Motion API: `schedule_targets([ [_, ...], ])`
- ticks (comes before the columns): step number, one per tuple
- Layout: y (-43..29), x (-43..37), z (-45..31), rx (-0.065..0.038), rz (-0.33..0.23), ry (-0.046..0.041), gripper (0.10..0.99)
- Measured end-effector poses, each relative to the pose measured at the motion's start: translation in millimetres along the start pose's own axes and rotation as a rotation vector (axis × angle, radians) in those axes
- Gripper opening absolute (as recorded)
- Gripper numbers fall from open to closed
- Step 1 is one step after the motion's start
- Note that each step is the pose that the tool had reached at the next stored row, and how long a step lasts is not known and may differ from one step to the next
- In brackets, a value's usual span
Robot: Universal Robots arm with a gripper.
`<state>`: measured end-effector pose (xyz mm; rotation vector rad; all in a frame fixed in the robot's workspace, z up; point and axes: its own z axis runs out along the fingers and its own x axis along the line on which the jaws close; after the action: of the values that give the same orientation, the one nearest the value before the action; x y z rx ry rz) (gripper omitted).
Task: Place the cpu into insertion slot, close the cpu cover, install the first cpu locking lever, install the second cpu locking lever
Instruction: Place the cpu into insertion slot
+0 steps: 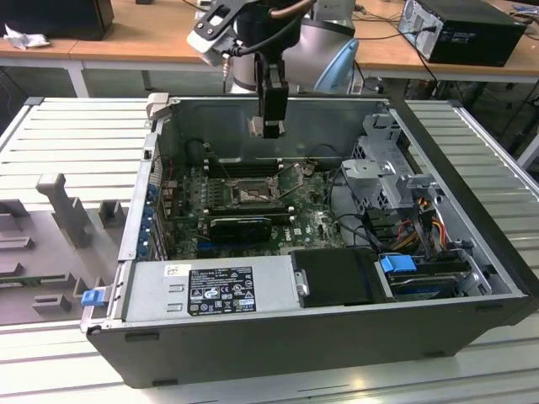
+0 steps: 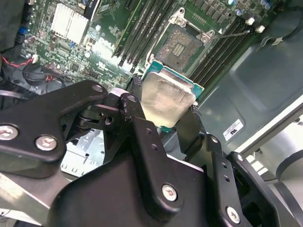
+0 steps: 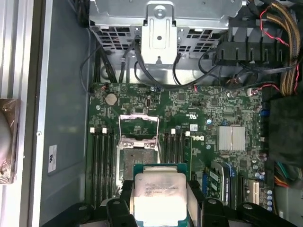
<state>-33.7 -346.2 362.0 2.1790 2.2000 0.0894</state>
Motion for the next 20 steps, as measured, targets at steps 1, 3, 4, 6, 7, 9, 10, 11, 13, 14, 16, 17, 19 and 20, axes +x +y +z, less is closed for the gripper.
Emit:
schedule_targets([
  [1, -0.1, 0.0, 1.1, 0.0, 0.007, -0.0007, 0.533],
  [3, -0.3, 0.0, 3.1, 0.0, 0.02, -0.0023, 0.533],
  [4, -0.5, -0.1, 5.1, 0.0, 0.022, -0.0023, 0.533],
  [6, -0.8, -0.1, 9.4, 0.001, 0.022, -0.0025, 0.533],
  [7, -0.9, -0.1, 11.6, 0.001, 0.022, -0.0024, 0.533],
  [9, -1.2, -0.2, 16.1, 0.001, 0.022, -0.0023, 0.533],
  [10, -1.4, -0.2, 18.3, 0.001, 0.022, -0.0024, 0.533],
  [11, -1.6, -0.2, 20.9, 0.001, 0.022, -0.0024, 0.533],
  [13, -1.8, -0.2, 24.5, 0.002, 0.022, -0.0024, 0.533],
  [14, -1.9, -0.2, 25.4, 0.003, 0.022, -0.0024, 0.533],
  [16, -2.1, -0.1, 28.0, 0.004, 0.022, -0.0024, 0.533],
  [17, -2.2, 0.0, 29.5, 0.005, 0.022, -0.0024, 0.533],
  [19, -2.8, 0.5, 37.5, 0.007, 0.022, -0.004, 0.533],
  [20, -3.1, 0.8, 42.8, 0.007, 0.021, -0.0057, 0.533],
])
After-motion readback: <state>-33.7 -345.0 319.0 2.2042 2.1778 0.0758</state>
